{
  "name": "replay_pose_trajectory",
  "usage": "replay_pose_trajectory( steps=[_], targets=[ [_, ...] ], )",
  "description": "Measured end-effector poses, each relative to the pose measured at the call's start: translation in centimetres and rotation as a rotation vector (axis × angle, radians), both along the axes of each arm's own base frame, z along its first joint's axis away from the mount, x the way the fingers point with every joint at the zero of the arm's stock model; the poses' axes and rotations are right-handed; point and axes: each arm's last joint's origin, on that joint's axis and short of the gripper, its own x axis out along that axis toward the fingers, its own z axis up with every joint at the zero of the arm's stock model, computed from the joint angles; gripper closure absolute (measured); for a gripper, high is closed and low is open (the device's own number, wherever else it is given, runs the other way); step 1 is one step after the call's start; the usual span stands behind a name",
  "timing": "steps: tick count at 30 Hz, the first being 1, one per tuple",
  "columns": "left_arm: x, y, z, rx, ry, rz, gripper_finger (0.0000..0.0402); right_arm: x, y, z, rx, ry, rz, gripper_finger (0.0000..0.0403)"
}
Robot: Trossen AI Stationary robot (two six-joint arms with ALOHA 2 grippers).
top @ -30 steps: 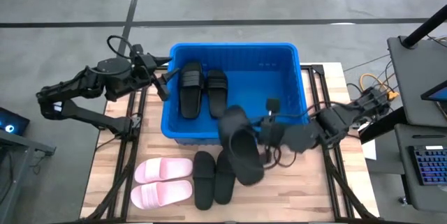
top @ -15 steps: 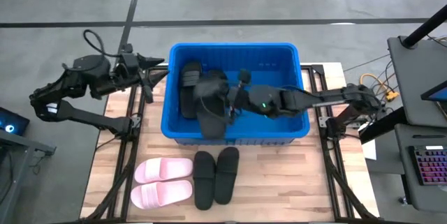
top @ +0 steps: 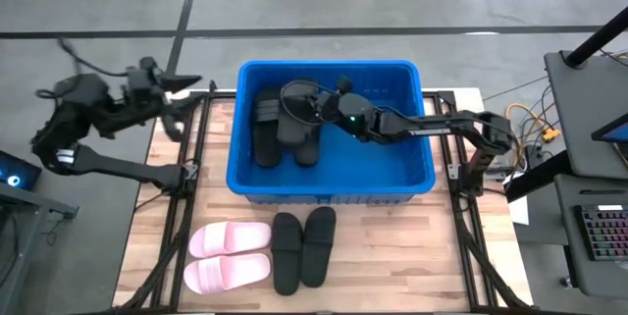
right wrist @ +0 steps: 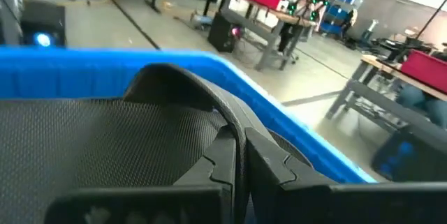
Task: Pick and place slides into bin
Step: Put the black slide into the blue organizer bin
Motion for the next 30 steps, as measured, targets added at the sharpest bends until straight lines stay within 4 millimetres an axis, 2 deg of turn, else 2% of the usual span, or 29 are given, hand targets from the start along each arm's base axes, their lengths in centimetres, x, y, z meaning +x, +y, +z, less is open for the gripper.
replay_pose_trajectory(
  steps=[8, 12, 18, 25, 30],
  targets=[
    [-3.5, -0.1, 0.1, 0.002, -0.095, 0.004, 0.0217, 1.5, -3.0, -4.0, 0.058, 0.086, 0.088, 0.0390],
    [-3.9, -0.1, -0.2, 0.000, -0.093, -0.004, 0.0217, 1.6, -4.1, -4.8, 0.066, 0.095, 0.090, 0.0390],
    [-5.5, -0.1, -0.2, 0.001, -0.139, 0.000, 0.0217, 1.1, -5.4, -5.3, 0.082, 0.142, 0.105, 0.0390],
    [-5.6, -0.1, -0.4, 0.003, -0.134, 0.004, 0.0217, 0.9, -5.2, -4.6, 0.070, 0.132, 0.111, 0.0390],
    [-5.6, -0.1, -0.4, 0.031, -0.118, 0.009, 0.0217, 0.7, -5.2, -5.0, 0.088, 0.185, 0.111, 0.0390]
  ],
)
